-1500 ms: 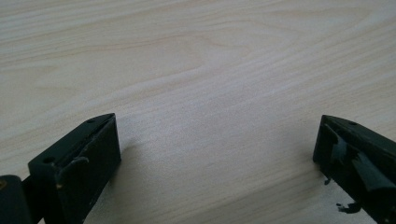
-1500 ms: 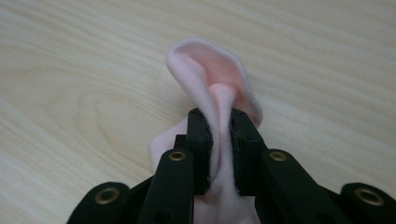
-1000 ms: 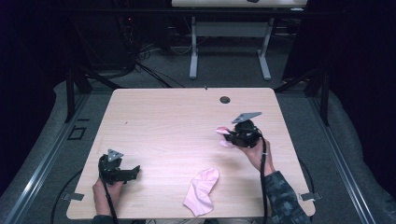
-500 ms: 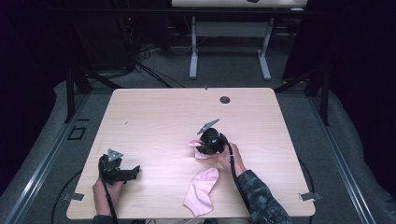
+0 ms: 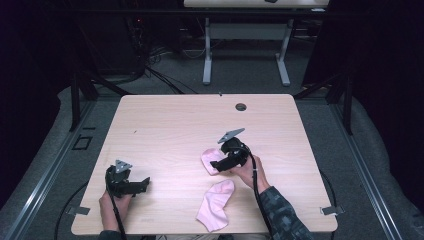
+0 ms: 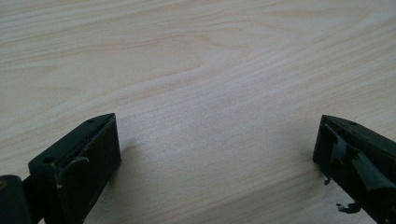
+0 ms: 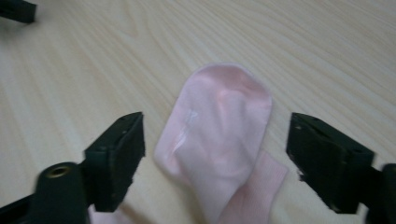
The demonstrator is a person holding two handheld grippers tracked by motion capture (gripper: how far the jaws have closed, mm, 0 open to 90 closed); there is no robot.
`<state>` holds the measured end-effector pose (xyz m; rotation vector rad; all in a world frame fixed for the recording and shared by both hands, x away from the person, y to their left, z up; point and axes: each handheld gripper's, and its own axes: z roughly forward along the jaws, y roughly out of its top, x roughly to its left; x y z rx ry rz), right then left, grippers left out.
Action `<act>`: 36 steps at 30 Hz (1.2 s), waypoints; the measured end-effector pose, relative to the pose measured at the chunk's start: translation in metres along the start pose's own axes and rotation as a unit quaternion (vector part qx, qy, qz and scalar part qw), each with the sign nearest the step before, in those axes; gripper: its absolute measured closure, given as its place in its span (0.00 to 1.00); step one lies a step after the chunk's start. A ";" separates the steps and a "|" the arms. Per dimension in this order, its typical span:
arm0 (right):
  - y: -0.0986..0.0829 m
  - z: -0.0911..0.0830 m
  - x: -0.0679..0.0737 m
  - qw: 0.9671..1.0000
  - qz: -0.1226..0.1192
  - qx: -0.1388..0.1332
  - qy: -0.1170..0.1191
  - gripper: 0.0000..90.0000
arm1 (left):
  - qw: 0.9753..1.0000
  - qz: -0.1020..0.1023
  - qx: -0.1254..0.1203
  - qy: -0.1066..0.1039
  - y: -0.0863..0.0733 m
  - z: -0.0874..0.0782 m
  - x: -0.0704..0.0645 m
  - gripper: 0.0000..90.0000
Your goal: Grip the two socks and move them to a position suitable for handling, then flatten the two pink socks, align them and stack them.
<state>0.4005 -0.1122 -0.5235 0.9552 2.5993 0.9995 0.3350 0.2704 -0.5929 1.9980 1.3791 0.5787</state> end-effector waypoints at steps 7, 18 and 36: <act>-0.016 -0.032 0.026 1.000 -0.024 -0.008 0.010 0.10 | 1.000 0.000 0.000 0.000 0.000 0.000 0.000 0.01; -0.039 -0.042 0.081 0.998 -0.056 0.004 0.036 0.17 | 1.000 0.000 0.000 0.000 0.000 0.000 0.000 0.01; -0.068 -0.007 0.143 0.988 -0.100 0.074 0.086 0.57 | 1.000 0.000 0.000 0.000 0.000 0.000 0.000 0.01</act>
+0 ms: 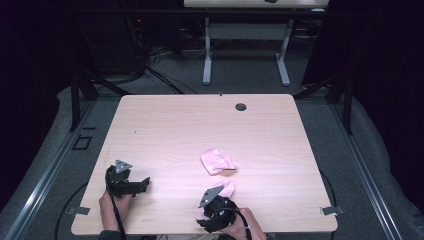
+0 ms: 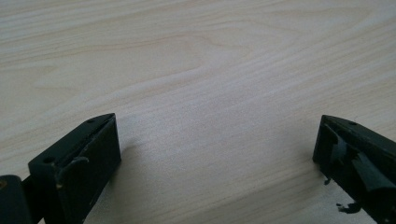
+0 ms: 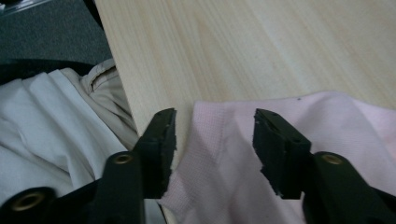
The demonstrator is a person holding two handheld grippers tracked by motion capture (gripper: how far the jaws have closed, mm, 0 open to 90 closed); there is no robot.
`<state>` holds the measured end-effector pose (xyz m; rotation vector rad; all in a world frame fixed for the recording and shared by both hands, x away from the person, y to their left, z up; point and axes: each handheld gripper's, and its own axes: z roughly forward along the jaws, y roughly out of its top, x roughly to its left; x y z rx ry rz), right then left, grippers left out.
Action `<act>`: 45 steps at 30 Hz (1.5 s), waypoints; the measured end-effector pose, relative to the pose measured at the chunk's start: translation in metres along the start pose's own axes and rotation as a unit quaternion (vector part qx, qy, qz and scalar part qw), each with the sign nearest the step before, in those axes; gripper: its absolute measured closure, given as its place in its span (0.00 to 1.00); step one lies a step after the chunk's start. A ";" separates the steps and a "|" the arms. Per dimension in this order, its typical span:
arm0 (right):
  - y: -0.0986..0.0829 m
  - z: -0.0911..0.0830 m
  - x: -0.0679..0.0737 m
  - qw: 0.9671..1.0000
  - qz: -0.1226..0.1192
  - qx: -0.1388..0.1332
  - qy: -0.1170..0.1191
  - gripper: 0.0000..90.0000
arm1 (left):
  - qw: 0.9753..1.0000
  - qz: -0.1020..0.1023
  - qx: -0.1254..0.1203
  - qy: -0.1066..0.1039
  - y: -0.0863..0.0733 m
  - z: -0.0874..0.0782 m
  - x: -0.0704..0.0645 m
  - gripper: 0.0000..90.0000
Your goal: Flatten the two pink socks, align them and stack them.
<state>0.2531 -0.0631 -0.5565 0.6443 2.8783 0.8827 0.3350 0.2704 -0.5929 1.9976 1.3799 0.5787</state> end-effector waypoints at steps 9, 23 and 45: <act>-0.004 0.006 0.000 1.000 0.007 0.001 -0.028 0.87 | 1.000 0.000 0.000 0.000 0.000 0.000 0.000 0.01; -0.008 -0.019 -0.019 0.998 0.037 -0.054 0.005 0.92 | 1.000 -0.005 0.000 0.007 0.001 0.000 -0.001 0.01; 0.006 -0.091 -0.045 0.990 0.028 -0.140 -0.011 0.92 | 0.946 0.155 -0.097 -0.268 0.032 -0.003 -0.115 0.27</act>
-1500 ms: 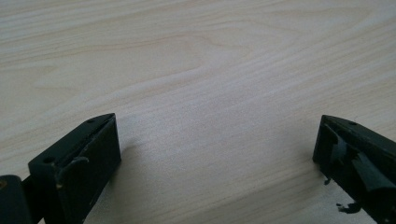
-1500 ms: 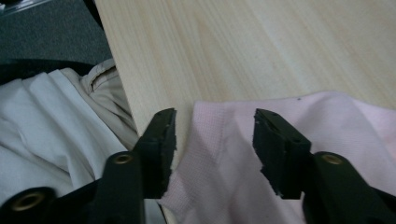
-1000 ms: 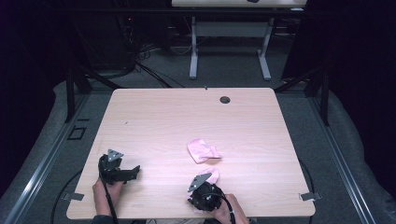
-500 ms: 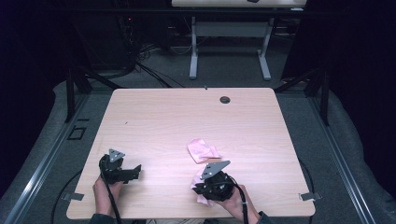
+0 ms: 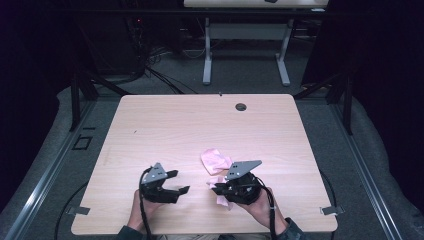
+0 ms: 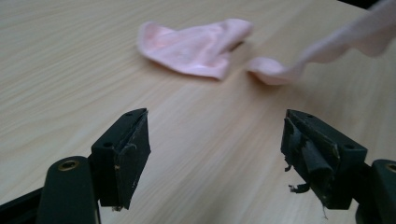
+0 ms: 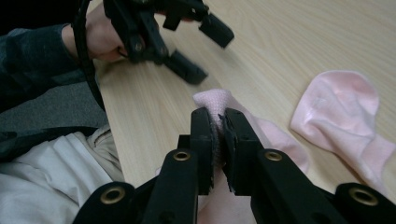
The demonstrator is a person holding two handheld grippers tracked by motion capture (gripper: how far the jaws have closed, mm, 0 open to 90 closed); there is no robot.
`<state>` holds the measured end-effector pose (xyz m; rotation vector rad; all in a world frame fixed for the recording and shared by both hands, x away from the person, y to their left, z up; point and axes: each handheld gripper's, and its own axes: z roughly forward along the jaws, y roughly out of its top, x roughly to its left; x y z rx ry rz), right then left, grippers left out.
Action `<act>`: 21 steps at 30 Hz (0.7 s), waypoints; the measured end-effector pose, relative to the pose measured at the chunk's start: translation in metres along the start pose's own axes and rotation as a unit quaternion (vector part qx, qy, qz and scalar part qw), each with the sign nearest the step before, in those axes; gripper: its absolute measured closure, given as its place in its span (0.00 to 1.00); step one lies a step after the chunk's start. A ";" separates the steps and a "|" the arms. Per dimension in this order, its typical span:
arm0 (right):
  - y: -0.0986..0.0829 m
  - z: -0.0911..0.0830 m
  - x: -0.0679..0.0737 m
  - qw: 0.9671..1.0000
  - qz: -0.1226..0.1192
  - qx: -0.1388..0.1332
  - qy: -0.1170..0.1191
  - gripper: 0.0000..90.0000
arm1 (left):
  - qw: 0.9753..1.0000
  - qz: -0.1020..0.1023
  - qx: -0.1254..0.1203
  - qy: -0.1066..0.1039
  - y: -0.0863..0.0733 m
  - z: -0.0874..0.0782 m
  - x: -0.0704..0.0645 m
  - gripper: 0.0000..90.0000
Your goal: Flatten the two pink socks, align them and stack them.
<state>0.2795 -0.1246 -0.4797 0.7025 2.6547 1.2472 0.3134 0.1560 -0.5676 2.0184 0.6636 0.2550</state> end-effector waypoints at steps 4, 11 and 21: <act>0.004 -0.008 -0.002 1.000 -0.004 -0.006 -0.003 0.92 | 0.998 0.036 0.015 -0.039 0.012 0.021 -0.011 0.35; 0.006 -0.016 -0.004 1.000 -0.004 -0.020 -0.004 0.92 | 0.992 0.035 0.005 -0.121 0.028 0.047 -0.016 0.51; 0.001 -0.024 -0.011 0.998 0.031 -0.060 -0.020 0.92 | 0.995 0.016 0.005 -0.103 0.042 0.045 -0.027 0.94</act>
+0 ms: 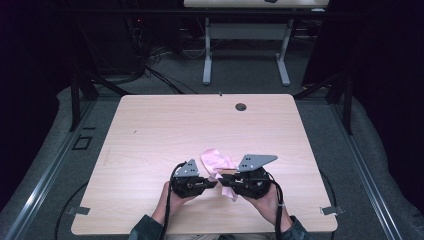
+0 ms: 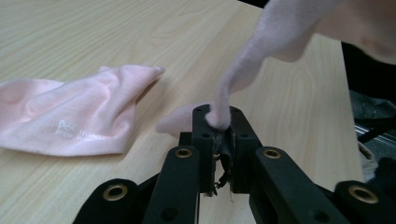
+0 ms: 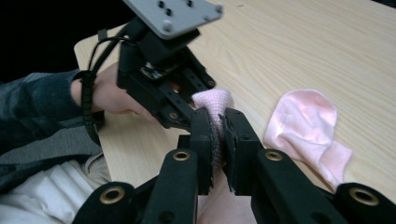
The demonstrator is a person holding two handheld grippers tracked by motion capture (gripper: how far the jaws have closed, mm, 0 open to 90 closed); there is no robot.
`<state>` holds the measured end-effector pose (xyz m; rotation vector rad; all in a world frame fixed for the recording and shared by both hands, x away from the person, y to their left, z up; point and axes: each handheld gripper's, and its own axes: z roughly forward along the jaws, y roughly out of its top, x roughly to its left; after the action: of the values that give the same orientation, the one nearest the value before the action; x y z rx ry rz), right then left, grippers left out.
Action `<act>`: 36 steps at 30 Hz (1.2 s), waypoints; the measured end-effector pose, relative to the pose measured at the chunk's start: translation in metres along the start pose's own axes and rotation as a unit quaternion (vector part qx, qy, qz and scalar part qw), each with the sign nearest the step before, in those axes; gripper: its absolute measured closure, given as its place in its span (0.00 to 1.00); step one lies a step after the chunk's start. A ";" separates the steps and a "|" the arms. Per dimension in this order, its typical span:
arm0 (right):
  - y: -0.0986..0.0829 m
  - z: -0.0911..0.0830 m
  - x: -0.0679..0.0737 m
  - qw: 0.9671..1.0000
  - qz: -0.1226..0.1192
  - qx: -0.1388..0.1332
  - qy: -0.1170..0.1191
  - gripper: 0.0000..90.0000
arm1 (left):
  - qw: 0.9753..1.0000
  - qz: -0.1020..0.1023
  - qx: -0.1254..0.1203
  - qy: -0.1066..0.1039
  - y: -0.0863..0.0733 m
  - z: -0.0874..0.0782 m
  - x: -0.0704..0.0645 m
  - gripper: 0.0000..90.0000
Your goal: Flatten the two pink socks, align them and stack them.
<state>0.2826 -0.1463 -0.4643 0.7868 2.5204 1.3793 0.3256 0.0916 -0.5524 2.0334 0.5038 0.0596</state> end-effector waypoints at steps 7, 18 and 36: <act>-0.008 -0.011 -0.005 0.999 0.035 -0.029 -0.009 0.92 | 0.998 -0.030 0.048 -0.007 0.021 -0.032 -0.010 0.94; -0.062 0.006 -0.046 0.985 0.169 -0.002 -0.029 0.92 | 0.986 -0.076 0.148 -0.007 0.032 -0.007 -0.001 0.83; -0.084 0.007 -0.069 0.977 0.167 0.055 -0.118 0.55 | 0.976 -0.131 0.163 0.062 0.006 0.011 0.016 0.51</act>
<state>0.3129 -0.2141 -0.5449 1.3619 2.3704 1.1510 0.3451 0.0860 -0.5555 2.2707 0.9053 -0.0602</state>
